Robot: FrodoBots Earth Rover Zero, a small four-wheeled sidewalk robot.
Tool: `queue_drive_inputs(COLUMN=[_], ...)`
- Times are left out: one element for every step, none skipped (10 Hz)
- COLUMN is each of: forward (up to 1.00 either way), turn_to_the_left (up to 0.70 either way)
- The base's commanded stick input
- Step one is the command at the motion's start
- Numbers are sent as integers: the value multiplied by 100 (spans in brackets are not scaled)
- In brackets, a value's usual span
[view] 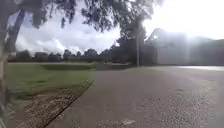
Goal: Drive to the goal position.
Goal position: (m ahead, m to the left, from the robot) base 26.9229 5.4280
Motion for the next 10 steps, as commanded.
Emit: queue_drive_inputs(forward=[70,70,70,70,70,70,70,70,70,70], turn_to_the_left=[-8,0,0,0,0,0,-2,-3,-21,-22])
